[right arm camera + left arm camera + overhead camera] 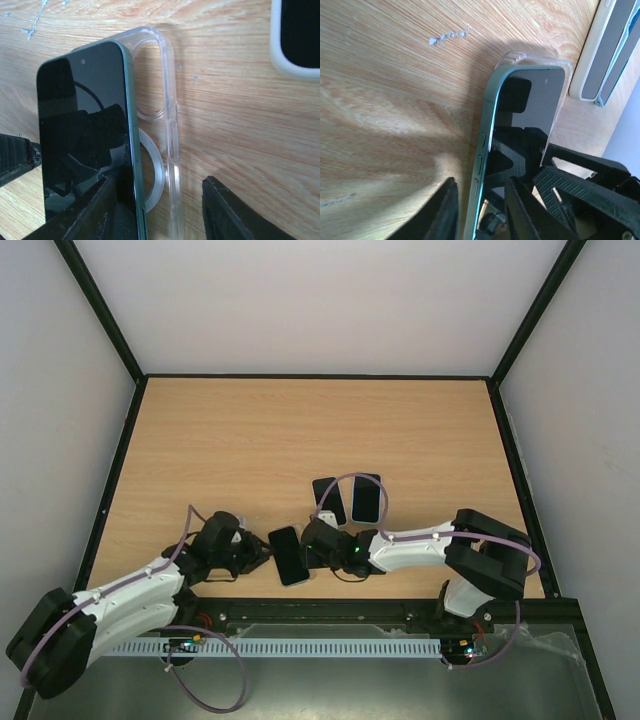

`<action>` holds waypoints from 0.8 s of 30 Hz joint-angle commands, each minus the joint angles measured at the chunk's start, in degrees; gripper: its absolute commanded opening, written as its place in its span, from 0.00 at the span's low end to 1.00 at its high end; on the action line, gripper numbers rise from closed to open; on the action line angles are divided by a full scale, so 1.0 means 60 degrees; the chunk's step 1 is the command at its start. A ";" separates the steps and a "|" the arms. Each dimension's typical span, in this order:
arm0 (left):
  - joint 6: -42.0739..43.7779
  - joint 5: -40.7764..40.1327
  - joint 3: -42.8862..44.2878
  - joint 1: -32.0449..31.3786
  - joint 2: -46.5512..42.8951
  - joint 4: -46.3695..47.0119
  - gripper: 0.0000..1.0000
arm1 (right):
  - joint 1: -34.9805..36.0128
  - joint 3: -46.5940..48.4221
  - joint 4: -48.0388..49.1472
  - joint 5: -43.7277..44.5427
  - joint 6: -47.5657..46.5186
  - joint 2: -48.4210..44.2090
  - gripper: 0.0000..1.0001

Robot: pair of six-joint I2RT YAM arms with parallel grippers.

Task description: Put the phone into the phone case

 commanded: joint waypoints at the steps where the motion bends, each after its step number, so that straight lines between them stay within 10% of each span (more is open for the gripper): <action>1: -0.0045 -0.0190 0.0062 -0.0190 0.0313 0.0731 0.23 | -0.0026 -0.0222 0.0618 -0.0302 0.0073 0.0232 0.45; 24: 0.0556 -0.0686 0.1537 -0.0914 0.2007 0.0679 0.12 | -0.0033 -0.0850 0.2014 -0.0495 0.0966 -0.0150 0.27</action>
